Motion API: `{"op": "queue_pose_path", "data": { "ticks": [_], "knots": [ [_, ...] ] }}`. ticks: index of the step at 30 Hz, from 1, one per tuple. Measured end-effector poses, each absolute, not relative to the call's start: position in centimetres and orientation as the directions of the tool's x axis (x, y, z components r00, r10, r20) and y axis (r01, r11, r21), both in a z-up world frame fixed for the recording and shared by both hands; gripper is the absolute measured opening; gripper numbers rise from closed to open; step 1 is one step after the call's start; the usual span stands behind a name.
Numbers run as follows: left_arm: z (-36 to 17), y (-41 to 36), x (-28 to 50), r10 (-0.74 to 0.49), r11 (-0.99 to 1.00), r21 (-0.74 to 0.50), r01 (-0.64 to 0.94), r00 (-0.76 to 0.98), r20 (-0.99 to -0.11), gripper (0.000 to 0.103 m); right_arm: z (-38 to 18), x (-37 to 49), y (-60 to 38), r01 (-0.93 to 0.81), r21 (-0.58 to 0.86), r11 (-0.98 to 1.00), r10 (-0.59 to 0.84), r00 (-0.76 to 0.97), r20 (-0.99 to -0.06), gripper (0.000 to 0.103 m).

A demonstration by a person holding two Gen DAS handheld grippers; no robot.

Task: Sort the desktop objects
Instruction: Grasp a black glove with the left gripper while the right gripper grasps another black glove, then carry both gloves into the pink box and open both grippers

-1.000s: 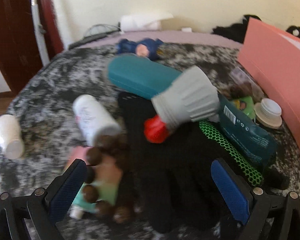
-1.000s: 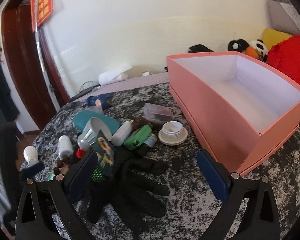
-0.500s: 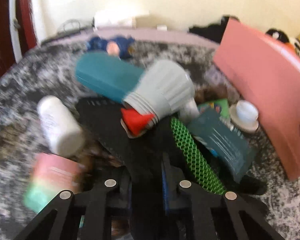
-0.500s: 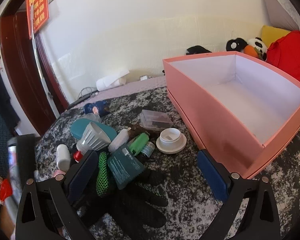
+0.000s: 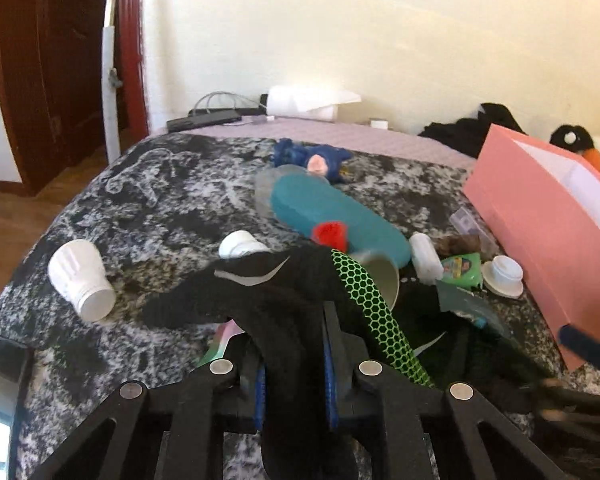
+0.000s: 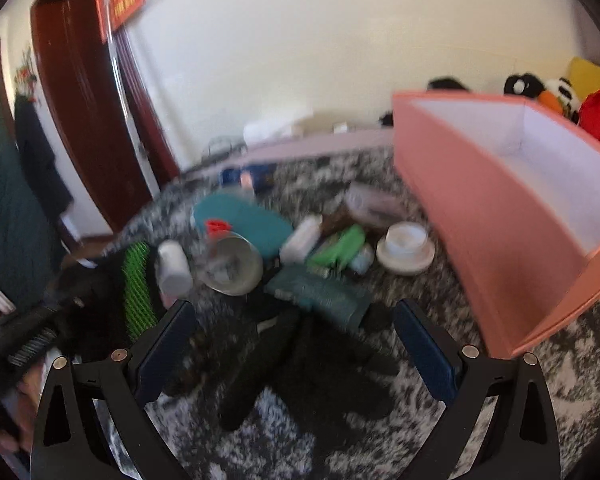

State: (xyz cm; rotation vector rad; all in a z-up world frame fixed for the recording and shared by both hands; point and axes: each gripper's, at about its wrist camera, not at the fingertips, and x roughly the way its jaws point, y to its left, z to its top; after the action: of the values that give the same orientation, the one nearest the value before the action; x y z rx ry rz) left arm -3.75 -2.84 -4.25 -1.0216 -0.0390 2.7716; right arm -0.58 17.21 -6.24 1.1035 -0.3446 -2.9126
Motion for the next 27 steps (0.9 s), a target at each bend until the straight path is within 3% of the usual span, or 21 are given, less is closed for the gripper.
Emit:
{"op": "queue_pose_path", "data": {
  "ticks": [4, 8, 9, 11, 13, 21, 27],
  "knots": [
    [-4.1, -3.4, -3.4, 0.193, -0.98, -0.095, -0.172, -0.75, -0.633, 0.016, -9.4, -3.1, 16.5, -0.093, 0.145, -0.985, -0.045, -0.672, -0.739, 0.1],
    [-3.7, -4.1, -3.3, 0.211, -0.977, -0.121, -0.174, -0.753, -0.624, 0.016, -13.3, -5.1, 16.7, -0.129, 0.122, -0.984, -0.026, -0.575, -0.818, 0.089],
    [-3.3, -4.4, -3.2, 0.221, -0.975, -0.131, -0.178, -0.758, -0.614, 0.016, -13.1, -5.0, 16.4, -0.119, 0.101, -0.988, -0.012, -0.588, -0.809, 0.081],
    [-2.4, -4.8, -3.0, 0.239, -0.971, -0.15, -0.186, -0.768, -0.594, 0.016, -12.2, -4.6, 16.1, -0.095, 0.105, -0.99, -0.026, -0.61, -0.792, 0.035],
    [-1.3, -5.2, -2.7, 0.251, -0.968, -0.155, -0.197, -0.784, -0.569, 0.016, -10.7, -3.7, 16.5, -0.073, 0.182, -0.981, -0.092, -0.646, -0.758, 0.029],
    [2.4, -5.9, -0.2, 0.258, -0.966, -0.127, -0.225, -0.832, -0.491, 0.016, -2.1, 1.8, 17.2, 0.031, 0.338, -0.941, -0.202, -0.85, -0.486, 0.027],
    [3.2, -5.7, 1.2, 0.278, -0.961, -0.141, -0.239, -0.831, -0.482, 0.017, 0.6, 3.7, 17.8, 0.072, 0.394, -0.916, -0.253, -0.866, -0.43, 0.027]
  ]
}}
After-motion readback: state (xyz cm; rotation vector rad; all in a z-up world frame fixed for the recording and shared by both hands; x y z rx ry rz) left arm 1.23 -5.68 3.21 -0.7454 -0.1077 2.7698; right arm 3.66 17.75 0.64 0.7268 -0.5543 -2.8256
